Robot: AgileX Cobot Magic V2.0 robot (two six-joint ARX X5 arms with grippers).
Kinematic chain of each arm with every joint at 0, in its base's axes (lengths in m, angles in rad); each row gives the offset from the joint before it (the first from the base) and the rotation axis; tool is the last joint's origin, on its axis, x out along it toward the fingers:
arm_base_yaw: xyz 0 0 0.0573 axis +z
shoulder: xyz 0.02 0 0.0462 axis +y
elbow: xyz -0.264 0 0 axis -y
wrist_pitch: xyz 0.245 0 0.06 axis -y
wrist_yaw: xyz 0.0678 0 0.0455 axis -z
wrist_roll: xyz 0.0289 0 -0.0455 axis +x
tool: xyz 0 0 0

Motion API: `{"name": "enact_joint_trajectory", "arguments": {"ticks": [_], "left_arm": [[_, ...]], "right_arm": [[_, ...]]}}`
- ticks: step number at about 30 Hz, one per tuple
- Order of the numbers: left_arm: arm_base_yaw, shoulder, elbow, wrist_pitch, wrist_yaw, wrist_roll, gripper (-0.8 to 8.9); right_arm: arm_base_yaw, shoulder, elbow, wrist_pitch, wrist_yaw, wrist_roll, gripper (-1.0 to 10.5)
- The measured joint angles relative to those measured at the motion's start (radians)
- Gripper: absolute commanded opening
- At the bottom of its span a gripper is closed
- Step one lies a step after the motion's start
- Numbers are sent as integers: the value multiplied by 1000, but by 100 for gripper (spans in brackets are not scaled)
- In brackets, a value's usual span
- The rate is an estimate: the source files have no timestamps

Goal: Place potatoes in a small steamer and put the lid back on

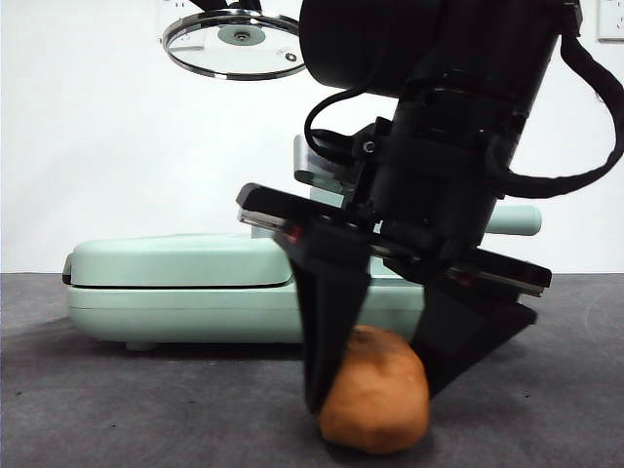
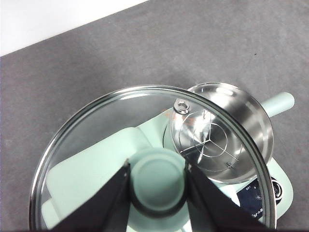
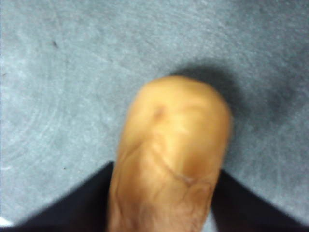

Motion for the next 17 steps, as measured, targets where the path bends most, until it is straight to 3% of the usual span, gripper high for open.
{"name": "enact_joint_trajectory", "arguments": {"ticks": [5, 9, 17], "left_arm": [[5, 0, 0, 0, 0, 6, 18], [18, 0, 0, -1, 0, 8, 18], [44, 0, 0, -3, -3, 11, 18]], "right_arm": [[-13, 0, 15, -29, -6, -12, 63], [-43, 0, 105, -143, -29, -39, 63], [-171, 0, 415, -403, -39, -205, 63]]}}
